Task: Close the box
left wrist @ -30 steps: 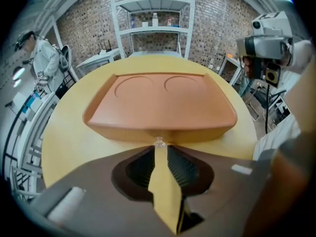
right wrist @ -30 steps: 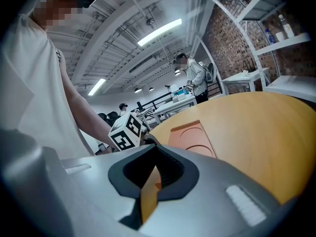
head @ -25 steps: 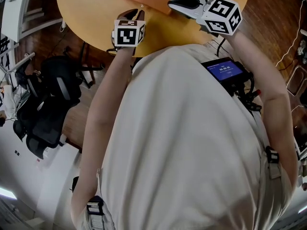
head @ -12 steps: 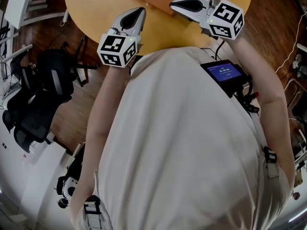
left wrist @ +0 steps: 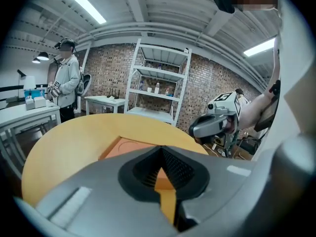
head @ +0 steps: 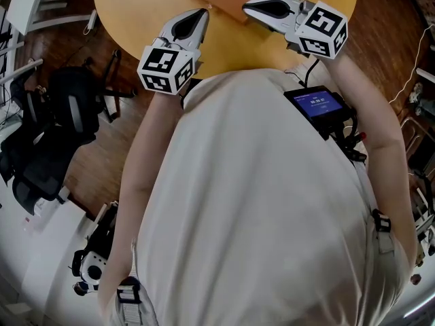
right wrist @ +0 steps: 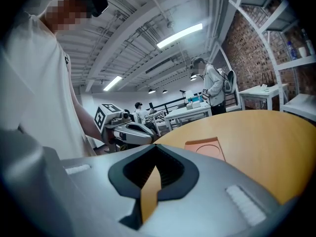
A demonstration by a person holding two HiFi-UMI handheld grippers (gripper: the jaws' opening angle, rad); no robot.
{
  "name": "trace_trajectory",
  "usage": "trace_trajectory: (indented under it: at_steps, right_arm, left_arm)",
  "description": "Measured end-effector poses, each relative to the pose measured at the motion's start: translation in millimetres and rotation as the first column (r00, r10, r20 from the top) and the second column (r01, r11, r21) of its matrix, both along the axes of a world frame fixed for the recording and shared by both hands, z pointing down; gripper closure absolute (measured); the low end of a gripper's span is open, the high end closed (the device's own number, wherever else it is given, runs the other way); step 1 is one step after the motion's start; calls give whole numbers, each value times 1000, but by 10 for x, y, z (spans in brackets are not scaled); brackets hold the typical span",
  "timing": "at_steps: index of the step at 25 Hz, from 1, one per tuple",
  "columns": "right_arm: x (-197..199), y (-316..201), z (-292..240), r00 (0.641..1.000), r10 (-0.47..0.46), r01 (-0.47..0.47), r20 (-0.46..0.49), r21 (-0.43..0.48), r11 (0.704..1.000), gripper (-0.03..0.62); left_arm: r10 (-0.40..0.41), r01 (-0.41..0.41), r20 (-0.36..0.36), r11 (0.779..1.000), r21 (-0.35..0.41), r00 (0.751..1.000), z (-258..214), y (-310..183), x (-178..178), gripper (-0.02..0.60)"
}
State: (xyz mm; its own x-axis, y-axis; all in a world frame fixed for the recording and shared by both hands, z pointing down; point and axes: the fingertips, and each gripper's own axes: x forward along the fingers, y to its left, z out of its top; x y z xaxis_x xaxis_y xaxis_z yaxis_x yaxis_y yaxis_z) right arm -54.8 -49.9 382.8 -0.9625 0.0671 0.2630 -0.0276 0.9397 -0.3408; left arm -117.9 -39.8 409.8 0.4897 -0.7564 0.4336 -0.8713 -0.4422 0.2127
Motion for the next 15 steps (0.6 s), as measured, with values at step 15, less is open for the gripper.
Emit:
trace_trajectory:
  at_steps: [15]
  right_arm:
    - [-10,-1,12,1000,2,-3,-10,-11,1000,594]
  left_arm:
    - [12,-12,18,1000,-25,1000,58,28,-19,580]
